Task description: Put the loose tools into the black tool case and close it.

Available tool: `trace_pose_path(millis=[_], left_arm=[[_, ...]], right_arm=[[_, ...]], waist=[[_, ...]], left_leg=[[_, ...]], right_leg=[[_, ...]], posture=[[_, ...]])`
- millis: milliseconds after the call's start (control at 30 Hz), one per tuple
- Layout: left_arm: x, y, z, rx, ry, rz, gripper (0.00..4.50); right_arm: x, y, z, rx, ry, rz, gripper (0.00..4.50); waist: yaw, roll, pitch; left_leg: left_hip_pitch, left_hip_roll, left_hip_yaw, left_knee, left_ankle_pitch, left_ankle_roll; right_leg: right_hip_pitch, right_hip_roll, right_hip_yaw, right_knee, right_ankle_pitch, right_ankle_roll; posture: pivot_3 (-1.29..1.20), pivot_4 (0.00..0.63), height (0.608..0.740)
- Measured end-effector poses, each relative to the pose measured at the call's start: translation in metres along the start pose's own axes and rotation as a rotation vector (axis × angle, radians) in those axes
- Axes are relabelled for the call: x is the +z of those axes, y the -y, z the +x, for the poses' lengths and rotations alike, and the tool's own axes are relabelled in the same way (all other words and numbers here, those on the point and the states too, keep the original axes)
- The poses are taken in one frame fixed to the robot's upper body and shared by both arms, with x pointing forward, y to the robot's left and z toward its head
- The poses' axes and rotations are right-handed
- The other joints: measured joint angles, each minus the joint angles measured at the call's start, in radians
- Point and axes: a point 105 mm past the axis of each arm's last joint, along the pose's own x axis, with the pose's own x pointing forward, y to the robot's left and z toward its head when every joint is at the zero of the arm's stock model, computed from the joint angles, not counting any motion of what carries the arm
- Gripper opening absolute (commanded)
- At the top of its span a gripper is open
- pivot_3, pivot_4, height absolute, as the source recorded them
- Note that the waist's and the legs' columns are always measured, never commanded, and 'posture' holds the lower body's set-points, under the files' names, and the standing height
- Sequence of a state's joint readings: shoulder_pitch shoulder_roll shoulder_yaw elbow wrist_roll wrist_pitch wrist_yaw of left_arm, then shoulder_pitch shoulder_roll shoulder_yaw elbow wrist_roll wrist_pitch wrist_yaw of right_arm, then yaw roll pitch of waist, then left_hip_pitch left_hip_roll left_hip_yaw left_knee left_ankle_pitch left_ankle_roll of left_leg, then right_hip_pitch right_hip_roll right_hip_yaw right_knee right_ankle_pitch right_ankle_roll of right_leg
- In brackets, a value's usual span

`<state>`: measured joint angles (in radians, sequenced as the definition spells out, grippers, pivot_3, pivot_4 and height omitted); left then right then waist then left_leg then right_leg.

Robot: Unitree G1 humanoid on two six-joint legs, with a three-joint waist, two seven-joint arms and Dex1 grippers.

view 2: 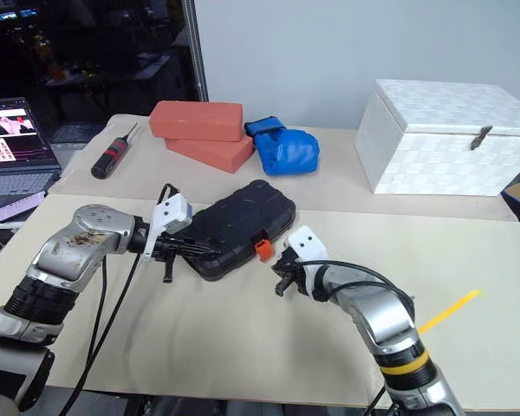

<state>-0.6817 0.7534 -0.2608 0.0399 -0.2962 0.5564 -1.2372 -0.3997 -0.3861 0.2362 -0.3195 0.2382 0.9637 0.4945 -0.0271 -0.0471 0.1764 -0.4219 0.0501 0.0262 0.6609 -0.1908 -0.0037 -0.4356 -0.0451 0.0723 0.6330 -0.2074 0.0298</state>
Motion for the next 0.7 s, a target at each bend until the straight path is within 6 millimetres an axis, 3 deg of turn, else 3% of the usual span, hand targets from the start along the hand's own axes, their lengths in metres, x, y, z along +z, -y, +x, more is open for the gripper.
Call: trace_pose_path(millis=[300, 700], left_arm=[[-0.001, -0.003, -0.001, 0.009, -0.010, 0.008, 0.00], [-0.003, -0.003, -0.002, 0.024, -0.004, -0.001, 0.00]], right_arm=[[0.012, -0.003, 0.021, -0.005, 0.042, 0.036, 0.03], [0.018, -0.004, 0.025, -0.003, 0.082, 0.062, 0.03]], waist=[[-0.013, 0.000, 0.000], [-0.018, 0.000, 0.000]], left_leg=[[-0.001, 0.000, -0.001, 0.000, 0.000, 0.000], [0.000, 0.000, -0.001, 0.000, 0.000, 0.000]], right_leg=[[0.000, 0.001, 0.000, 0.000, 0.003, 0.007], [0.000, 0.001, 0.000, 0.001, 0.003, 0.007]], posture=[[0.00, 0.150, 0.740], [0.00, 0.150, 0.740]])
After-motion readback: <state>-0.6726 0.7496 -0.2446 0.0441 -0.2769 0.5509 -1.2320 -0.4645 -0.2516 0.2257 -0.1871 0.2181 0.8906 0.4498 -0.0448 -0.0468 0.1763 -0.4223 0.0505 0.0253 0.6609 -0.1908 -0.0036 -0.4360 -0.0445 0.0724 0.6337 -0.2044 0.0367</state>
